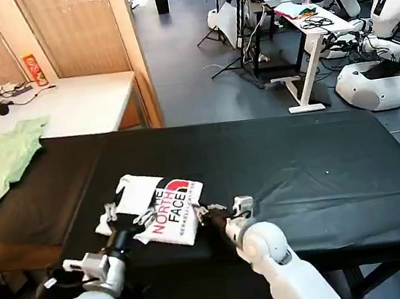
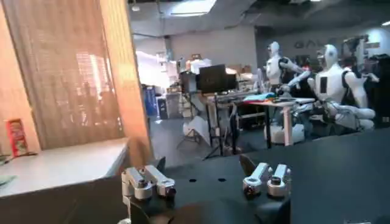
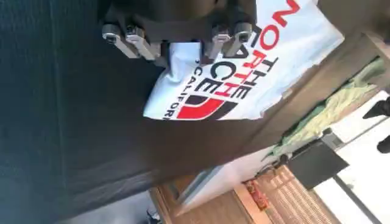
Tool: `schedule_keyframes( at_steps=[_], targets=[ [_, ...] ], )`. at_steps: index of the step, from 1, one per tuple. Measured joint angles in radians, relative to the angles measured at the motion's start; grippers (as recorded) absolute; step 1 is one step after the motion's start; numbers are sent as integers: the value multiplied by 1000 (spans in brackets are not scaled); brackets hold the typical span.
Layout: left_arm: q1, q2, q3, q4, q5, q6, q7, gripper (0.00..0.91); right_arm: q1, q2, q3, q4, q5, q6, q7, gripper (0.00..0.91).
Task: Fold and organize the clothes.
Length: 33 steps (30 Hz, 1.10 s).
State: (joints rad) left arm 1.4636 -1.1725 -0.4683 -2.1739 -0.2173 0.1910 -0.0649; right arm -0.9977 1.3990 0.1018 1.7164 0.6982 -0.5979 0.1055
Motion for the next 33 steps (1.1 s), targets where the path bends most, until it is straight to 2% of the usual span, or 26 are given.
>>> schedule_keyframes(
  at_steps=[4, 6, 7, 8, 13, 15, 17, 21, 30, 33],
  targets=[
    [18, -6, -13, 1, 1, -17, 0, 878, 15, -41, 47, 8, -31, -3, -28, 39],
    [23, -6, -17, 8, 1, -26, 0, 878, 30, -79, 76, 0, -57, -19, -46, 98],
    [24, -5, -18, 13, 1, -31, 1, 878, 38, -104, 91, -6, -65, -28, -55, 234],
    [24, -5, -20, 17, 1, -34, 1, 878, 46, -132, 107, -11, -73, -36, -61, 878],
    [22, -3, -20, 36, -13, -44, -15, 878, 34, -252, 161, 19, -74, -40, -57, 878],
    [21, -4, -19, 42, -42, -30, -17, 878, 5, -281, 176, 60, -82, -10, -34, 878],
    [21, -6, -17, 48, -67, -22, -29, 878, -46, -304, 195, 118, -120, 45, -26, 878],
    [23, -7, -8, 62, -79, -42, -54, 878, -172, -318, 234, 225, -227, 183, -24, 878],
    [104, 27, 21, 3, -133, -11, -122, 878, -551, -274, 336, 373, -540, 615, 60, 878],
    [172, 48, 20, -40, -136, -10, -133, 878, -667, -250, 365, 414, -584, 683, 104, 878]
  ],
)
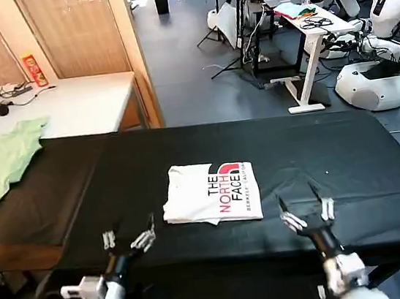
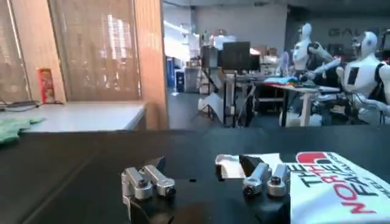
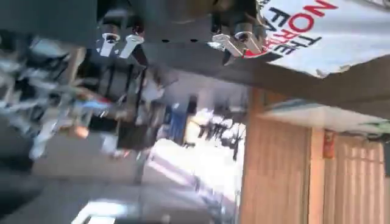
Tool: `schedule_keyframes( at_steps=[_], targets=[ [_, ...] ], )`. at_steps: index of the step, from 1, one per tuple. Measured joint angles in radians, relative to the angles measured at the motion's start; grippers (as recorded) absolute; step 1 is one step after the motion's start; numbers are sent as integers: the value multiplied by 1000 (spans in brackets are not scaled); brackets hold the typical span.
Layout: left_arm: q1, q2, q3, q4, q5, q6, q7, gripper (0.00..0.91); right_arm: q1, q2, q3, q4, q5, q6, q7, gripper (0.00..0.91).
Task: Fold and organize the clothes.
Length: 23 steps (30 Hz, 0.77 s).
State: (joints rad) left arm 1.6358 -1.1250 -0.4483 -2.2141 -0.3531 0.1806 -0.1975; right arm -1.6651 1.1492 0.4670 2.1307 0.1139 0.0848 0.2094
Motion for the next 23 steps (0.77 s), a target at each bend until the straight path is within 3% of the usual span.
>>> schedule_keyframes(
  at_steps=[4, 14, 23],
  targets=[
    [98, 23, -11, -54, -1, -1, -33, 878, -138, 13, 15, 60, -14, -11, 59, 878],
    [260, 80, -81, -141, -85, 74, -67, 878, -419, 20, 8, 239, 129, -211, 198, 878],
    [294, 84, -144, -147, -125, 83, -32, 878, -488, 20, -2, 282, 144, -230, 203, 878]
  ],
)
